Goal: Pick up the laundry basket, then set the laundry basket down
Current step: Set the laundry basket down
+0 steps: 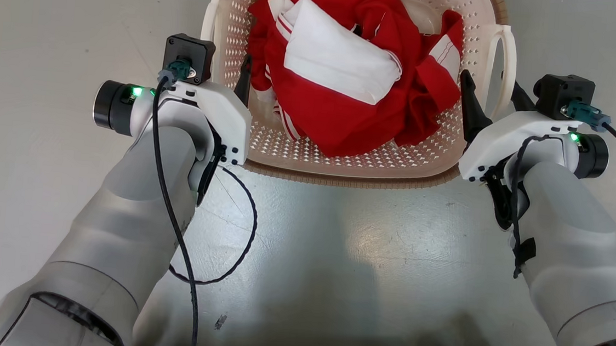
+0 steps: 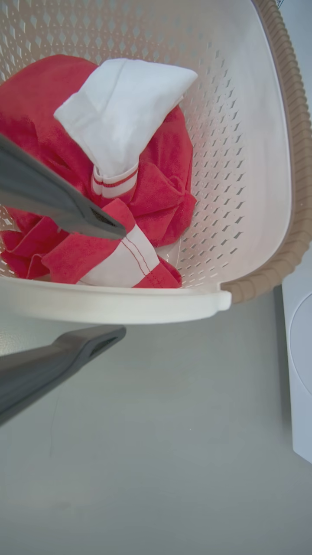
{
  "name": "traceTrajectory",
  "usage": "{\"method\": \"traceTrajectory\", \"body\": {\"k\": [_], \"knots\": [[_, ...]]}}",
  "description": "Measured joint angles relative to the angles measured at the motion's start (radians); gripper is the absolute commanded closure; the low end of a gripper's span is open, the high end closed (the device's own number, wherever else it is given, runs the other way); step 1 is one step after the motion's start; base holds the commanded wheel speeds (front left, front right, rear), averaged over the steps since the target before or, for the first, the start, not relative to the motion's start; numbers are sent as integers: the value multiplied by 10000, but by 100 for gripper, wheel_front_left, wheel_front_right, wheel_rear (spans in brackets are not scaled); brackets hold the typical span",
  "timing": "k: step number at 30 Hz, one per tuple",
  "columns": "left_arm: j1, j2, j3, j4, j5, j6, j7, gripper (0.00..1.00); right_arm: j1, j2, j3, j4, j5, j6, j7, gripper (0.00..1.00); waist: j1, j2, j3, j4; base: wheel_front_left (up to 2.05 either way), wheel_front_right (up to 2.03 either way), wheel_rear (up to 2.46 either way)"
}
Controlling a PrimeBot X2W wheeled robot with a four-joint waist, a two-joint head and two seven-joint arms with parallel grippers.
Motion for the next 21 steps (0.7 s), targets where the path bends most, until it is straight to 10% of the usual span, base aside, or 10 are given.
{"method": "traceTrajectory", "body": {"k": [21], "knots": [[1461, 2, 907, -961, 255, -159, 0, 0, 1191, 15, -307, -1103, -236, 0, 8, 0, 0, 0, -2228, -84, 0, 0, 0]]}}
